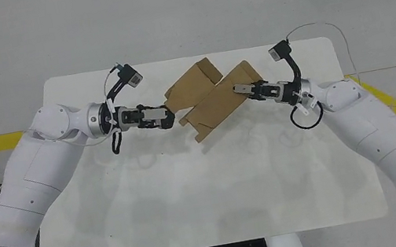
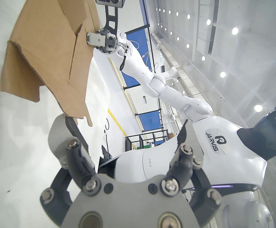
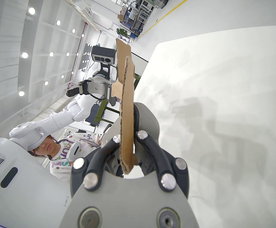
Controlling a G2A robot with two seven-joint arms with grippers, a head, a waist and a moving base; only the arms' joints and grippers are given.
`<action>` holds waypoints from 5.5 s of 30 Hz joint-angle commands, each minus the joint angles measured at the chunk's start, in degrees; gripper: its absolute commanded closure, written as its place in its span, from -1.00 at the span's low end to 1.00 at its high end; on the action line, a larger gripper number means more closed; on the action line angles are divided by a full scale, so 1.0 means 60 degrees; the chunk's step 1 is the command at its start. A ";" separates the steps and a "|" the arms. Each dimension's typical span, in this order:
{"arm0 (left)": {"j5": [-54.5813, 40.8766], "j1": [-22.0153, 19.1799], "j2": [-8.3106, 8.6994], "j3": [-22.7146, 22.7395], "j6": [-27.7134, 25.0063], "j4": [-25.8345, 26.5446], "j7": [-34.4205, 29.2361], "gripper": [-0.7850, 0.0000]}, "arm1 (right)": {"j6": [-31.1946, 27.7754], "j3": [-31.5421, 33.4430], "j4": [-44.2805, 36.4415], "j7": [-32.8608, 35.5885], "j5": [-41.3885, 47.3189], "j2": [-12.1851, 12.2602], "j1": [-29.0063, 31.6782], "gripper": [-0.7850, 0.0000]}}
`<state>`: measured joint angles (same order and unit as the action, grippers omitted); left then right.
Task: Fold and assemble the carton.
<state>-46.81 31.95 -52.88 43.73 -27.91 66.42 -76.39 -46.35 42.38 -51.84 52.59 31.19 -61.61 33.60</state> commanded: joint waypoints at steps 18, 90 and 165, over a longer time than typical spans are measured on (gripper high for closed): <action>-0.0146 -0.0092 -0.0580 -0.0041 -0.0266 -0.1199 0.0269 -1.00 | 0.0004 0.0325 -0.0027 0.0418 -0.0073 -0.0199 0.0113 1.00; 0.3198 -0.0504 -0.0852 0.0855 0.1064 -0.0678 -0.1062 1.00 | 0.1232 0.1865 -0.2299 0.2125 -0.0409 0.0207 0.0964 -0.57; 0.2150 -0.1476 -0.0252 -0.1716 0.0883 0.0315 -0.0882 -0.71 | 0.1323 -0.2570 -0.1272 0.2217 0.1238 -0.0424 -0.1401 1.00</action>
<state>-33.69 23.17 -54.46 33.47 -22.63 68.26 -81.67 -38.35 27.03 -59.55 65.95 38.59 -64.15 25.25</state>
